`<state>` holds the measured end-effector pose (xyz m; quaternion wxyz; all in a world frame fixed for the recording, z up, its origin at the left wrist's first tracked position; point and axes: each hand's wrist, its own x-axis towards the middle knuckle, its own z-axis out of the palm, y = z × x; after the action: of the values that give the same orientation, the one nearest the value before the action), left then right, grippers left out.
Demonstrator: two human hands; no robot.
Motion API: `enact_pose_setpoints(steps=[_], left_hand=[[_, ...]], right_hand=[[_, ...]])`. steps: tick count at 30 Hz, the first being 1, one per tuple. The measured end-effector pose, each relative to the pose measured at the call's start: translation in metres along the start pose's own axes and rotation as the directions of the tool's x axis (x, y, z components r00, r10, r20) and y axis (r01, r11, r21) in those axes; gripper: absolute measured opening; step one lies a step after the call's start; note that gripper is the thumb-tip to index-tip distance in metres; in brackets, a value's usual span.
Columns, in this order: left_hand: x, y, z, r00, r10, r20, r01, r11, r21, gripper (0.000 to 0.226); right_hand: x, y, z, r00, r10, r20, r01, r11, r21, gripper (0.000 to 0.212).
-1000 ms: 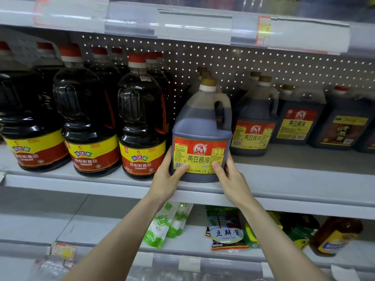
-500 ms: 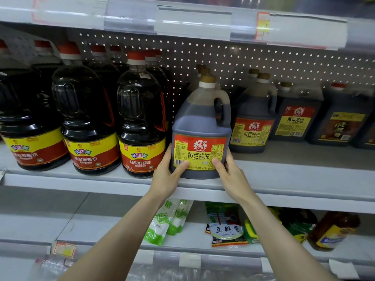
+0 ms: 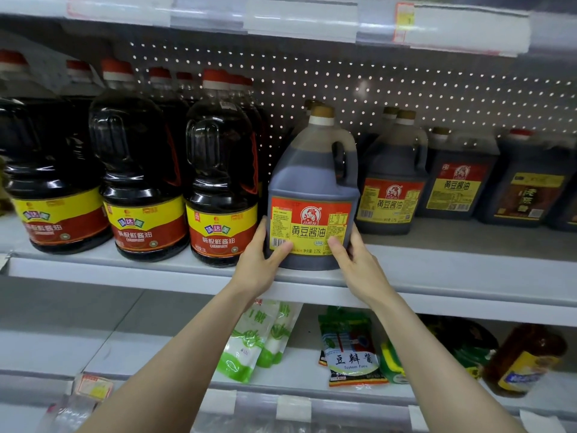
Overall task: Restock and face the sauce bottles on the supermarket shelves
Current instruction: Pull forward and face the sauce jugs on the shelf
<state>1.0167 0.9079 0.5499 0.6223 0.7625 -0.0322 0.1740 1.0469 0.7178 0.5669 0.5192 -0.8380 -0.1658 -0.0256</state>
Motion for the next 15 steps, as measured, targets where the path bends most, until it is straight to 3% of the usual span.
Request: enact_pose_setpoints(steps=[15], left_hand=[[0.0034, 0.0023, -0.0020, 1.000, 0.000, 0.015, -0.001, 0.999, 0.048, 0.058]], right_hand=[[-0.0027, 0.0003, 0.0006, 0.997, -0.060, -0.038, 0.058, 0.997, -0.046, 0.058]])
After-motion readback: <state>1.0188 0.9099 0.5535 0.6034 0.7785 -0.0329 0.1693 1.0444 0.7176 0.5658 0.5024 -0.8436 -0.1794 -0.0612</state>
